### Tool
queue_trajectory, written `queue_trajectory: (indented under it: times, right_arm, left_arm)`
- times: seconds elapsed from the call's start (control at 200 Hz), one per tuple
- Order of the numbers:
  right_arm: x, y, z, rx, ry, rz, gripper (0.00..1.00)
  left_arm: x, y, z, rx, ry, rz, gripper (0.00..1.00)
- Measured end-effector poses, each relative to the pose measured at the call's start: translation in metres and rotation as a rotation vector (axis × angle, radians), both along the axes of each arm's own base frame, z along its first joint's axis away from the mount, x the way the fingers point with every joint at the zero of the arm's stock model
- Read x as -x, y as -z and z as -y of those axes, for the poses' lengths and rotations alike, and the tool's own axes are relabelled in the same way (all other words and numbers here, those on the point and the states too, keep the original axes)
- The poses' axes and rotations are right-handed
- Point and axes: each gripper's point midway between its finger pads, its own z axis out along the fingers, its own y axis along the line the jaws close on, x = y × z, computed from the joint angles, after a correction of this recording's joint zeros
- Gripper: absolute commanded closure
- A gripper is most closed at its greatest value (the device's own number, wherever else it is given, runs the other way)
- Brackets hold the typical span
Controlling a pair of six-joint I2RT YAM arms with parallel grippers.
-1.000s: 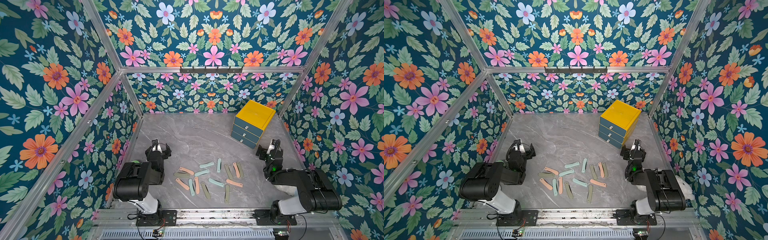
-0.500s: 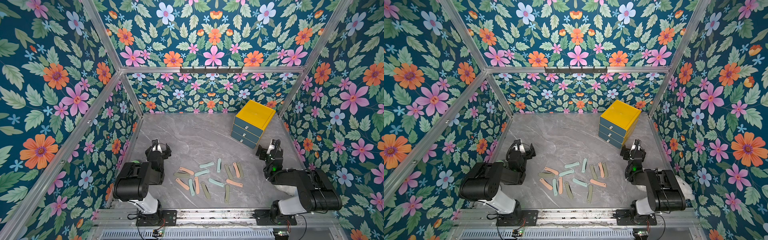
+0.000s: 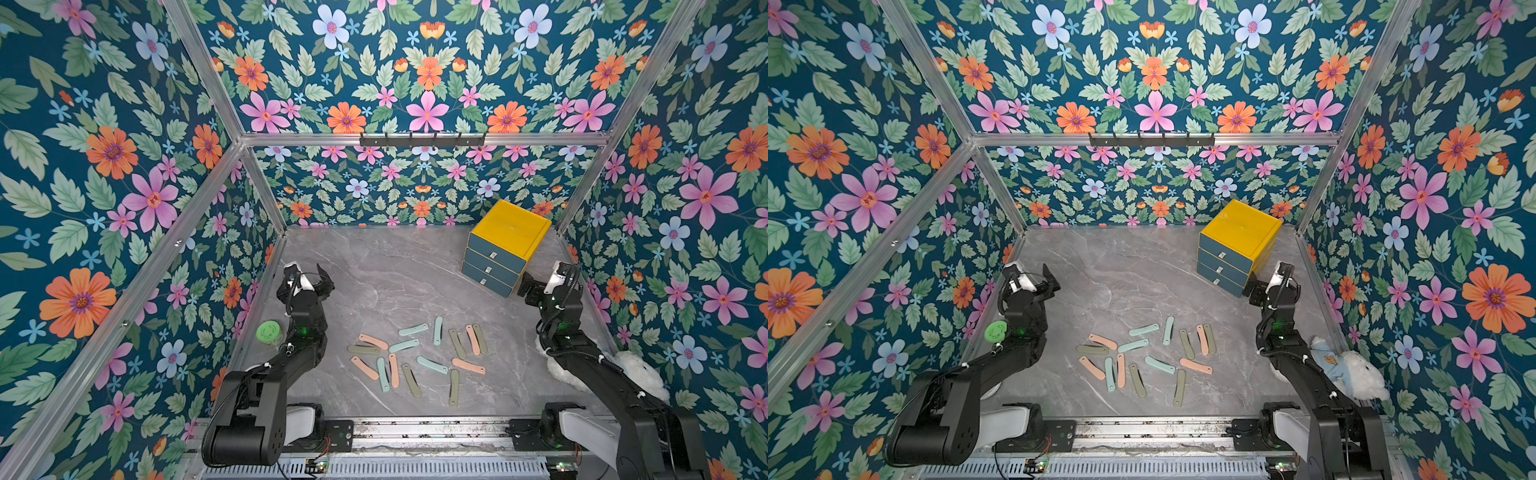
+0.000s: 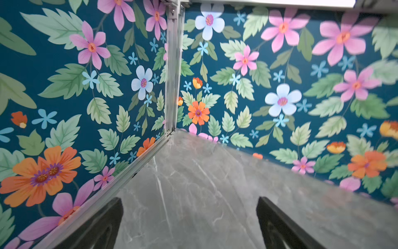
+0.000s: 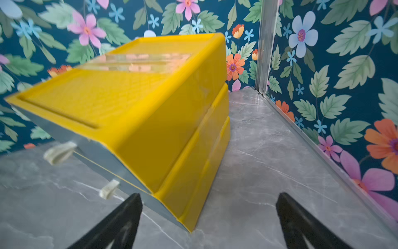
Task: Place the fruit knives into the drawer by color
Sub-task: Move the storage box to the center of the board.
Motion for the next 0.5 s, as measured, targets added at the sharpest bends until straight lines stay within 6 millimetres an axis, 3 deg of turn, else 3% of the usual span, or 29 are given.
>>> queue_trajectory:
  times: [0.125,0.2,0.315,0.435,0.5]
  right_arm:
    - [0.013,0.004,0.019,-0.269,0.115,0.027,0.01]
    - [0.02,0.017,0.029,-0.392,0.171,0.035,0.01]
    - [0.026,0.034,0.018,-0.507,0.15,-0.015,0.01]
    - [0.016,0.011,0.013,-0.547,0.121,-0.021,0.01]
    - [0.014,0.009,0.006,-0.565,0.091,-0.037,0.01]
  left_arm:
    - [-0.017,-0.033,0.001,0.194,-0.006,0.068,0.0]
    - [-0.025,-0.044,0.007,0.3,0.025,0.09,0.01]
    - [-0.03,-0.031,0.015,0.434,0.087,0.063,0.01]
    - [-0.035,-0.017,0.027,0.526,0.155,0.035,0.01]
    - [-0.041,-0.016,0.041,0.564,0.232,0.026,0.01]
